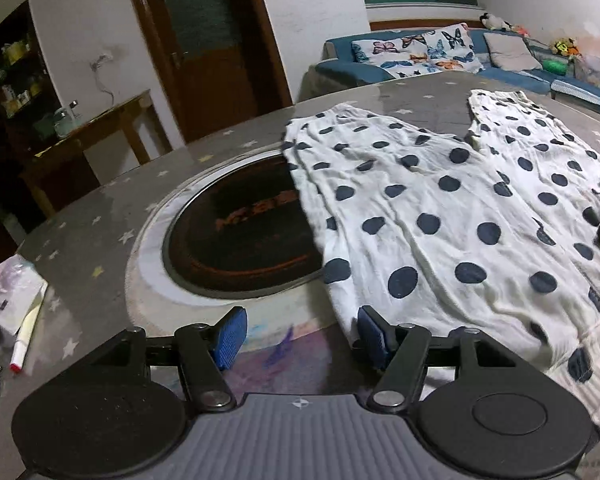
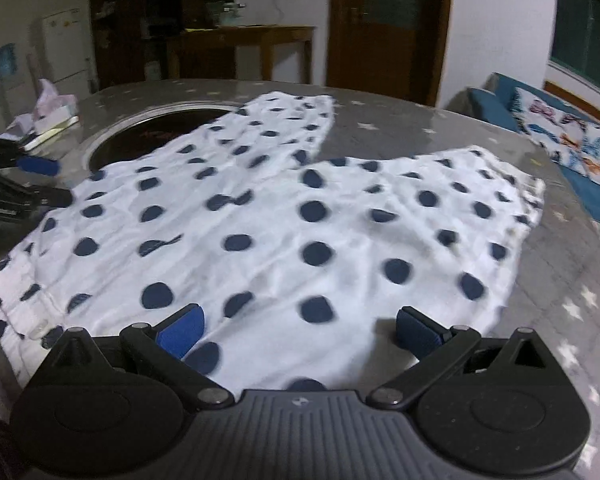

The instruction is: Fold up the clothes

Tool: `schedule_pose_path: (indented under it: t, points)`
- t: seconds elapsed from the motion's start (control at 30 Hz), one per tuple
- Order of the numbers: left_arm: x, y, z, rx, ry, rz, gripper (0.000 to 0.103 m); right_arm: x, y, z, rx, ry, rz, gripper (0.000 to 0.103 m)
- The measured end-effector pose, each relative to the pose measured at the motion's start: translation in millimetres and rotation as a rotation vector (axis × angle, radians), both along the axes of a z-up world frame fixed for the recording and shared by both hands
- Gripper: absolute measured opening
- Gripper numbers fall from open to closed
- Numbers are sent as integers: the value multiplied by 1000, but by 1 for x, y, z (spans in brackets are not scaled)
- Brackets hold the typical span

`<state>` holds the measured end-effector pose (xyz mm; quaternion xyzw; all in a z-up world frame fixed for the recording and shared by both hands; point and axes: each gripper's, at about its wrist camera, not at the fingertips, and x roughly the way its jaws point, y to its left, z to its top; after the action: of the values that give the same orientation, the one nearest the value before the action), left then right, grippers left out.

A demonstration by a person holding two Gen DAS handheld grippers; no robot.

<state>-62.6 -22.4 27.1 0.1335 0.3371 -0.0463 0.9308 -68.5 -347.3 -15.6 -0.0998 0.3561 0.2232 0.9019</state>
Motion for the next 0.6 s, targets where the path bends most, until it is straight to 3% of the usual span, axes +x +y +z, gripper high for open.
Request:
schedule_pose_path:
  t: [0.23,0.37,0.5,0.6]
  points:
    - [-8,-4,21,-90,-39,-20,64,-6,3,17,27,-54,13,103]
    - [-5,-20,11,-33,-16,-61,64,-1,11,9,20,-31,29,103]
    - [-5,-29,14,-66,1,-99,65,4,4,-1,13,11,3,103]
    - [-11,-44,24,-105,-2,-173,72,6,-10,7,32,6,-30,103]
